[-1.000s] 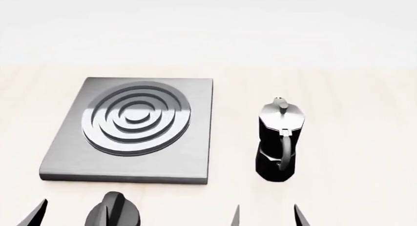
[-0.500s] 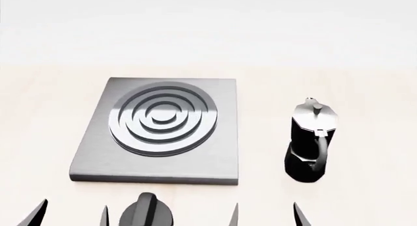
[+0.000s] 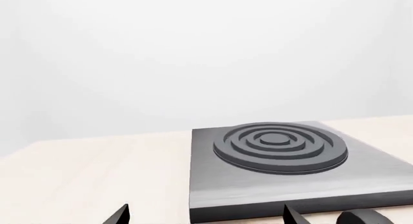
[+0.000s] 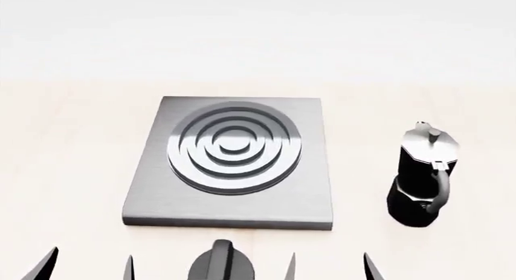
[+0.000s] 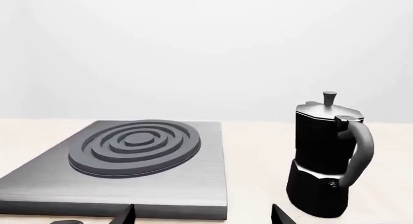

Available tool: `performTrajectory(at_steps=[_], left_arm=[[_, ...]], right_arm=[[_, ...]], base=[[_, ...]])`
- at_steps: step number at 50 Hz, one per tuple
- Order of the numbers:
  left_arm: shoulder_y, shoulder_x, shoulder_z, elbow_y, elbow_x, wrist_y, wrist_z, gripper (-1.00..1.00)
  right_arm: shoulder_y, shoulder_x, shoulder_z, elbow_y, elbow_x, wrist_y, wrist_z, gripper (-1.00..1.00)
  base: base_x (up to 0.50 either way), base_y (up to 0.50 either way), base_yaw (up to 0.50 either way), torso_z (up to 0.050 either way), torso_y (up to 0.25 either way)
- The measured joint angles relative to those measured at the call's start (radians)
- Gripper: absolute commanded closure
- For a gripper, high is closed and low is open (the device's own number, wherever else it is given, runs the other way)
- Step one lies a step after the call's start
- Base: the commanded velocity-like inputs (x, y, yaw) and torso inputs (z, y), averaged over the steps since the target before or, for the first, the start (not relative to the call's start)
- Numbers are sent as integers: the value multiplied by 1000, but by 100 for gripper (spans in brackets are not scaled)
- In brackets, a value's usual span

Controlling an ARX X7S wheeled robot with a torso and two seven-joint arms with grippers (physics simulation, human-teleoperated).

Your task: Put the moka pot on the stove.

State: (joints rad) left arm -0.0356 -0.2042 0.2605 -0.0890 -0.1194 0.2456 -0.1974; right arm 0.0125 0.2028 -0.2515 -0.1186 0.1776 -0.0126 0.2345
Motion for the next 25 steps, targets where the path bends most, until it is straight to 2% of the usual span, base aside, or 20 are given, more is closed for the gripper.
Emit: performTrajectory(at_steps=[12, 25], left_arm=[[-1, -5, 6, 1, -2, -2, -5, -100], [-3, -11, 13, 1, -4, -3, -11, -100]], right_arm=[[-2, 4, -4, 2, 5, -7, 7, -100], [-3, 6, -8, 18, 14, -17, 11, -100]], base=[[0, 171, 0, 0, 0], [0, 0, 0, 0, 0]])
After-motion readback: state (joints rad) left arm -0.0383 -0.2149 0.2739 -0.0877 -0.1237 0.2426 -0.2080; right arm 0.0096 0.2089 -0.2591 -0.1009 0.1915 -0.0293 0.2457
